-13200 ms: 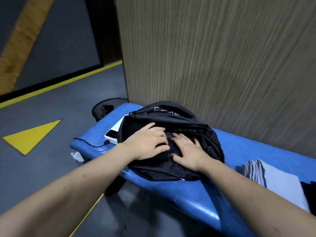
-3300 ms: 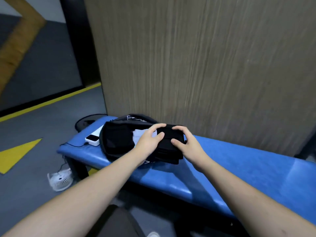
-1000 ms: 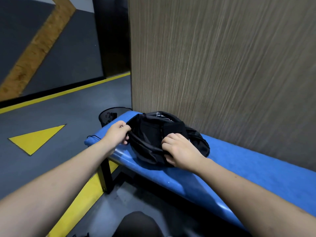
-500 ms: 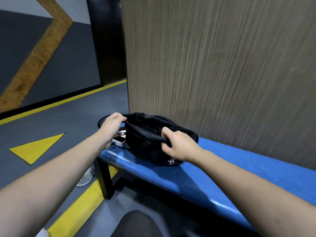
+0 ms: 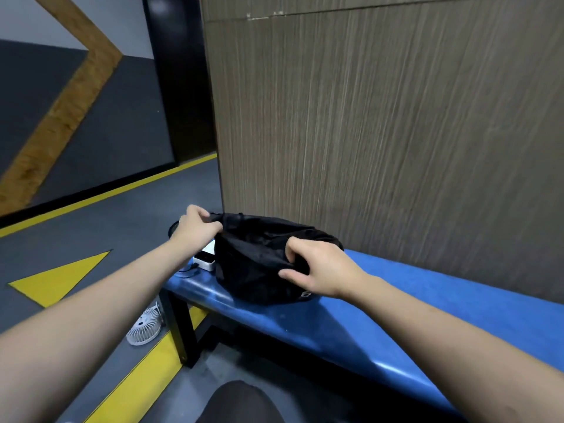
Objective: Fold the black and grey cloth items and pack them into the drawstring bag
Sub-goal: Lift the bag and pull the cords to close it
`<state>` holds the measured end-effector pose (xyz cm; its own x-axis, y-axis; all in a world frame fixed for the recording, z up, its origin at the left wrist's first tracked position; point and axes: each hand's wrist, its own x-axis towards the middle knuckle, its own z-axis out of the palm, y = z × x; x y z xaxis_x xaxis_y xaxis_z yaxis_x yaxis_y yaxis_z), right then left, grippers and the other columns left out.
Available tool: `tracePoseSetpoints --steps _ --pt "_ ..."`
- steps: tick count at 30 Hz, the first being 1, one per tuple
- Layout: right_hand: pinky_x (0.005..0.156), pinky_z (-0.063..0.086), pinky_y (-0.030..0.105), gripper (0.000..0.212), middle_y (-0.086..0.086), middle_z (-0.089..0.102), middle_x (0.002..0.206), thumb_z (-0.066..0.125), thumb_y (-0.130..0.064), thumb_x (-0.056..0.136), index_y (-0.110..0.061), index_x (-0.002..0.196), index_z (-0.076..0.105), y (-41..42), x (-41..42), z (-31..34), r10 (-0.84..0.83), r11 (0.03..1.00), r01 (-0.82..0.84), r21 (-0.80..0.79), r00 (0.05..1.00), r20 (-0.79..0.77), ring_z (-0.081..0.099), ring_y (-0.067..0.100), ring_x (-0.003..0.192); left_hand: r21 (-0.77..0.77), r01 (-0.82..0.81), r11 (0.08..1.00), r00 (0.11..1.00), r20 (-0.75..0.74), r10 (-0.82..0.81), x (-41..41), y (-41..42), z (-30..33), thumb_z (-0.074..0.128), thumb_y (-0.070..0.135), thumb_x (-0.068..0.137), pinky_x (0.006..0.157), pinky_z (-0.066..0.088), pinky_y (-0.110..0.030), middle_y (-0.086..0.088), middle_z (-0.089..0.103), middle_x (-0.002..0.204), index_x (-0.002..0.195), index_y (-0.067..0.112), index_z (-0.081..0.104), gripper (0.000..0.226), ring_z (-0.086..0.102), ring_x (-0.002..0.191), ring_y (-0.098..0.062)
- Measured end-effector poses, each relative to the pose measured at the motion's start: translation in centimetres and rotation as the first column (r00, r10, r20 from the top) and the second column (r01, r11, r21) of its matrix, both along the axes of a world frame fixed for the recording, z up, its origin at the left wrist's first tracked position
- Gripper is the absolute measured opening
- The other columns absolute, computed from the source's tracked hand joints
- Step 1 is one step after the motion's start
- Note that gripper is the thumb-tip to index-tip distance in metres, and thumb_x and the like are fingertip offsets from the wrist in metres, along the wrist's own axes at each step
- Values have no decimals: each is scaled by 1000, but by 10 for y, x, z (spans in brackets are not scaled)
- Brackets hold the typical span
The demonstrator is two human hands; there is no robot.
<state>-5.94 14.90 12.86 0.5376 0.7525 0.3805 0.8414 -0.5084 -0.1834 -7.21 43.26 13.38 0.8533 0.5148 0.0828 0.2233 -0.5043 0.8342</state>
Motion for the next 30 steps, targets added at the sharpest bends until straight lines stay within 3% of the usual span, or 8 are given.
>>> tracePoseSetpoints --steps 4,8,11,15,19,22,25,30 --pt "66 32 28 24 -12 48 85 64 -37 91 -22 87 45 -4 -3 -15 41 999 -41 0 999 13 43 11 75 439 -19 898 990 135 -45 14 -17 6 63 32 85 91 38 -37 2 44 108 106 29 54 23 40 107 -21" --pt "67 37 28 19 -3 52 93 62 -36 90 -19 90 52 -9 -3 -28 96 995 -94 -32 993 70 53 18 82 835 142 532 982 -50 -184 45 -33 -1 64 33 83 90 38 -36 0 51 112 111 28 57 29 48 110 -26" --pt "71 40 29 12 -3 51 95 60 -28 89 -20 92 52 -14 0 -35 116 992 -112 -52 991 74 52 20 83 902 255 348 964 -207 -169 75 -44 -13 64 38 83 94 39 -35 0 52 125 129 26 49 50 50 117 -24" --pt "68 35 28 11 -5 48 88 52 -13 85 -22 89 47 -24 3 -35 121 992 -118 -46 989 87 44 17 78 871 380 313 924 -372 -87 106 -48 -25 69 45 82 100 37 -35 -1 50 135 142 27 37 70 49 126 -24" --pt "65 38 30 20 -7 46 92 50 -6 87 -21 98 42 -37 3 -32 79 997 -80 -19 997 -13 35 11 79 907 367 205 928 -372 -11 118 -48 -31 63 31 88 93 37 -34 -3 56 126 134 22 42 51 56 118 -24" --pt "70 44 39 30 -7 50 100 50 -4 87 -22 109 40 -40 0 -30 21 999 -23 -44 998 -54 43 15 84 904 356 238 928 -371 23 118 -44 -27 50 16 92 86 42 -33 -2 61 116 122 21 55 31 63 107 -23" --pt "75 41 39 45 -2 58 115 48 -2 86 -24 124 40 -40 0 -26 -33 994 28 -109 999 -41 54 28 95 855 367 367 916 -401 18 112 -44 -19 48 17 91 75 44 -34 -3 64 117 119 23 60 31 64 105 -26" --pt "85 38 36 58 3 63 125 39 -14 84 -22 141 40 -58 6 -12 -143 976 151 -157 988 61 57 32 105 762 330 557 929 -367 -50 92 -57 3 46 21 92 85 46 -37 -12 62 124 122 23 59 32 60 111 -35"
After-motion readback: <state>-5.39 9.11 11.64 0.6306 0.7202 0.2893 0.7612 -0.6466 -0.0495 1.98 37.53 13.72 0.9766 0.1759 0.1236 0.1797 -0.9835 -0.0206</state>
